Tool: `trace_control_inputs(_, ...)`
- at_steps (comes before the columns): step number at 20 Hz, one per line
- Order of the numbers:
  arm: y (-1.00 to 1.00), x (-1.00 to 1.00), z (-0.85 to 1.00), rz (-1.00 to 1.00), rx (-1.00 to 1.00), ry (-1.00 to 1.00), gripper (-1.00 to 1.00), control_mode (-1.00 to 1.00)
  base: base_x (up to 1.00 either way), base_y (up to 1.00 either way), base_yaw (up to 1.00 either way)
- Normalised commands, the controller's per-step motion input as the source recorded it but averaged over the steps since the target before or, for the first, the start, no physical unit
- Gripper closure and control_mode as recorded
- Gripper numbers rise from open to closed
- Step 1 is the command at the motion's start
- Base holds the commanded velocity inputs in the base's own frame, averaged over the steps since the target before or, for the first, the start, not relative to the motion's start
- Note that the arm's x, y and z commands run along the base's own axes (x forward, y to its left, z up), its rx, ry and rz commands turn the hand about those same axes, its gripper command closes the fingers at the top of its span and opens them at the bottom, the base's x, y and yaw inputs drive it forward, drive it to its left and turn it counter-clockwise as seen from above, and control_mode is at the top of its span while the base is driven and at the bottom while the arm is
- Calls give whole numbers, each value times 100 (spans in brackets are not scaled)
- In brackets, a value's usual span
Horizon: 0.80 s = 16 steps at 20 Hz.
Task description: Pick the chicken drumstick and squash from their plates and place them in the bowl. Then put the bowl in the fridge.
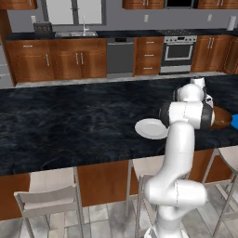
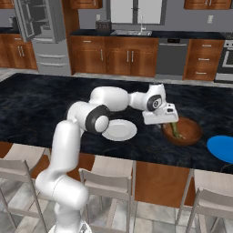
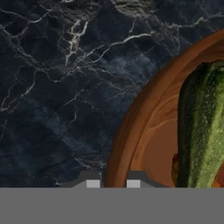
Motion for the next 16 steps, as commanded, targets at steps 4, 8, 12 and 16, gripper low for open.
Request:
trace_control_inputs(4,35,-33,28,0,-7,-26,100,-100,0,0,0)
trace_control_inputs(8,36,-39,13,0,-15,-22,100,-100,0,0,0)
trace_control_inputs(12,40,-30,25,7,-23,-12,100,-100,0,0,0)
trace_control_inputs(16,43,-19,32,14,-25,-1,100,-100,0,0,0)
